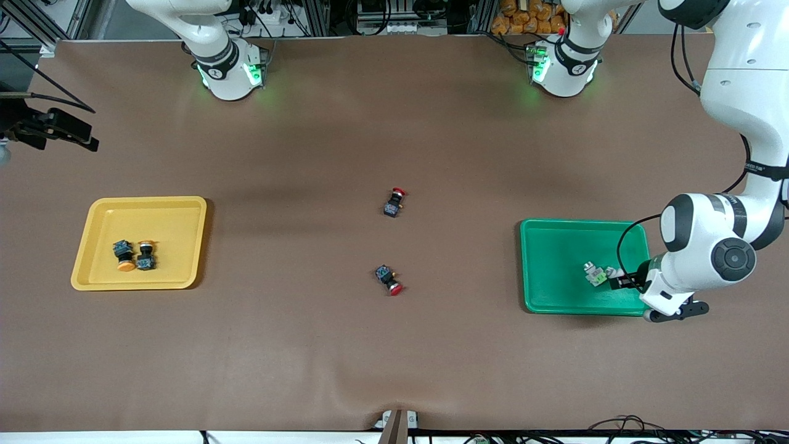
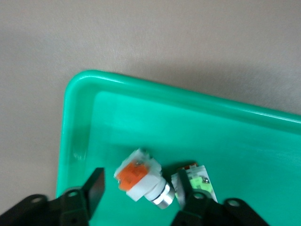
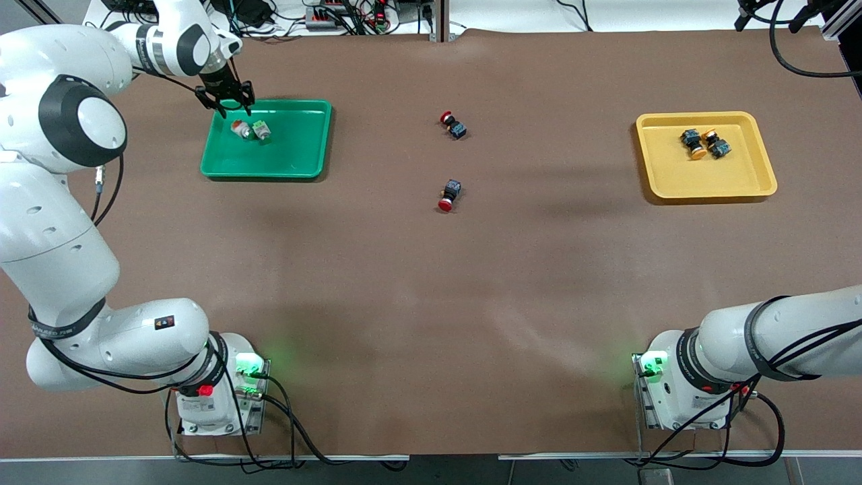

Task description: Place green and yellow buttons in trays

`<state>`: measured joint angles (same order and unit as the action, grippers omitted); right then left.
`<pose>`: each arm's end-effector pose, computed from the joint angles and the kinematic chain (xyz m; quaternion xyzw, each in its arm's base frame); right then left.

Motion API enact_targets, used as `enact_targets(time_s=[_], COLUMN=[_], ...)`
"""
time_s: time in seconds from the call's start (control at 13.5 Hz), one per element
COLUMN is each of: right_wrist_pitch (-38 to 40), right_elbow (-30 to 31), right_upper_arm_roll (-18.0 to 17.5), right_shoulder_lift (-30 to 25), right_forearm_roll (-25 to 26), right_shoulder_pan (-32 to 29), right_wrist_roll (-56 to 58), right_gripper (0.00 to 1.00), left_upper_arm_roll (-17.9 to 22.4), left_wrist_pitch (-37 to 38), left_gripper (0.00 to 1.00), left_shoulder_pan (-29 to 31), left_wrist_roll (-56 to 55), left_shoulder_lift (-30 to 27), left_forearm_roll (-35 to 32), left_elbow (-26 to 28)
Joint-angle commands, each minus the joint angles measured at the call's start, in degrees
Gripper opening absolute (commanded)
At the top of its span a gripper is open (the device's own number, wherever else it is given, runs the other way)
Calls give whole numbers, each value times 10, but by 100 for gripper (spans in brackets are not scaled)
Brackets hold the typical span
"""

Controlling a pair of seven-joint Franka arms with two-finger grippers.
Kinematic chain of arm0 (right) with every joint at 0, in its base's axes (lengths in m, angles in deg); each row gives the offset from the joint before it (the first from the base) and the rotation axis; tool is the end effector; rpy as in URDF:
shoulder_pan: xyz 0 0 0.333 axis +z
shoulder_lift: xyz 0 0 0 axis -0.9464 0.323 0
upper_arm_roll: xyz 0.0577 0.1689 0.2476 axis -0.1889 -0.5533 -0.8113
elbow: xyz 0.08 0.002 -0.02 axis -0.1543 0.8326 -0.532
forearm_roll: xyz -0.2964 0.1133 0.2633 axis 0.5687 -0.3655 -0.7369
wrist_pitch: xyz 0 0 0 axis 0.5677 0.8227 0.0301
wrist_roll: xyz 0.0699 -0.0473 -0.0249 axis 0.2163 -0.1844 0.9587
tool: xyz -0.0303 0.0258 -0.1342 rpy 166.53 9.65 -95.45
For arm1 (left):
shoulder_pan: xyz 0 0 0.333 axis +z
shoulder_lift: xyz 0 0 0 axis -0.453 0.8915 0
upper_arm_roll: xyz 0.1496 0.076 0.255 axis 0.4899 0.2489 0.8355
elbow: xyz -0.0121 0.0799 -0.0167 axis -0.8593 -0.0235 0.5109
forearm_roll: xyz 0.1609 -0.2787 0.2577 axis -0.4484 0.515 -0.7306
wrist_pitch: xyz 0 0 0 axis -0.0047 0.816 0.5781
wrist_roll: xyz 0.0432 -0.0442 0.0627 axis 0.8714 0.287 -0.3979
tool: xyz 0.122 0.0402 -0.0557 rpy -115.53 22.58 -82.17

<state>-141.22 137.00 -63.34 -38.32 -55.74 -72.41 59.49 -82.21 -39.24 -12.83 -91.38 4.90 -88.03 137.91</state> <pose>0.5424 -0.0293 0.5876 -0.9980 0.0326 0.0521 0.0133 0.6939 0.0313 0.1853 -0.9958 -0.0854 0.0208 0.0266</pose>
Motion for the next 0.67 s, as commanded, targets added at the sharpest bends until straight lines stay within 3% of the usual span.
enact_targets(time_s=[0.0, 0.22, 0.59], right_wrist_pitch=[0, 1, 6], right_elbow=[-9, -22, -31], right_upper_arm_roll=[-6, -7, -7], right_shoulder_lift=[4, 8, 30], right_forearm_roll=[3, -3, -21], right_shoulder_pan=[-6, -6, -1], right_wrist_roll=[7, 0, 2], right_gripper=[100, 100, 100], left_upper_arm_roll=[-2, -3, -7], left_wrist_pitch=[24, 69, 208], left_gripper=[100, 100, 100], left_shoulder_pan=[2, 4, 5], left_wrist_roll=[8, 8, 8], left_shoulder_lift=[-63, -133, -209], left_forearm_roll=[-7, -6, 37], left_elbow=[6, -16, -96])
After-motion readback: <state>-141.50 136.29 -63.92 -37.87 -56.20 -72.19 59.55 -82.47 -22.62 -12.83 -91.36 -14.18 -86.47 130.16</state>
